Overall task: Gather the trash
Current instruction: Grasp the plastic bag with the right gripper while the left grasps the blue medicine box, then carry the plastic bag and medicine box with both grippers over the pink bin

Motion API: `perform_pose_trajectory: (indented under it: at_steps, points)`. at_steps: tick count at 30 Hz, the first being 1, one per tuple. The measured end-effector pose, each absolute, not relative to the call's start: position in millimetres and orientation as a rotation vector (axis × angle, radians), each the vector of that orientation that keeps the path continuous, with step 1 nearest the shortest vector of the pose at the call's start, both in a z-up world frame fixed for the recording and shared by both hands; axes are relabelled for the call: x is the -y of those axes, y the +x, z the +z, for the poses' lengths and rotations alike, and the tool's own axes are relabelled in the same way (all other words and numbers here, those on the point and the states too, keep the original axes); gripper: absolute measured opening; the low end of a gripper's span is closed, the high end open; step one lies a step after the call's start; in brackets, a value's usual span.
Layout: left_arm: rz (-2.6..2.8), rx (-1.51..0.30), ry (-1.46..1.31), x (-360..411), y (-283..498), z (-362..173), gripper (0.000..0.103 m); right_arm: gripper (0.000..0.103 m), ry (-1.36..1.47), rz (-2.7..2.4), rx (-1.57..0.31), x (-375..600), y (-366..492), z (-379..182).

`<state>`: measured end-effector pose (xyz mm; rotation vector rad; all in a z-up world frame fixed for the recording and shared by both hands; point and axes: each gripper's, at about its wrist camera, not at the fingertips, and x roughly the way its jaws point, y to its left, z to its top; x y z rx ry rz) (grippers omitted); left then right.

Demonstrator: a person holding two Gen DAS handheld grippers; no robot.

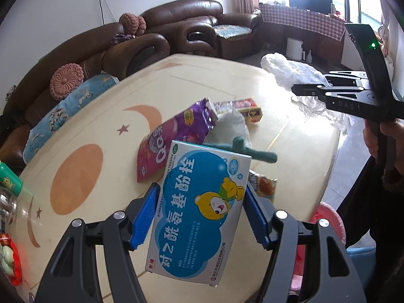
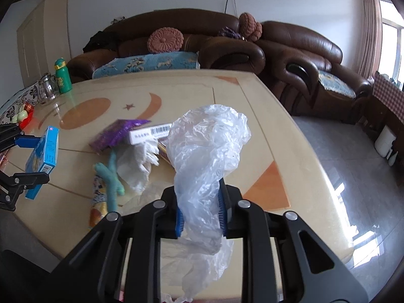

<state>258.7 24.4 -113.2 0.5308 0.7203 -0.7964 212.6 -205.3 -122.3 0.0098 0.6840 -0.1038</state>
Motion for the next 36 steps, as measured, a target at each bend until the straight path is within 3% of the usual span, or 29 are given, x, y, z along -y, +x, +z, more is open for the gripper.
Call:
perform_pose_trajectory:
  at_steps: [17, 36]
  points:
    - [-0.808, -0.635, 0.587, -22, 164, -69, 0.064, 0.022, -0.066, -0.028, -0.619, 161, 133, -68]
    - [-0.745, -0.66, 0.49, -9, 71, -81, 0.064, 0.022, -0.063, -0.001, -0.748, 135, 49, -96]
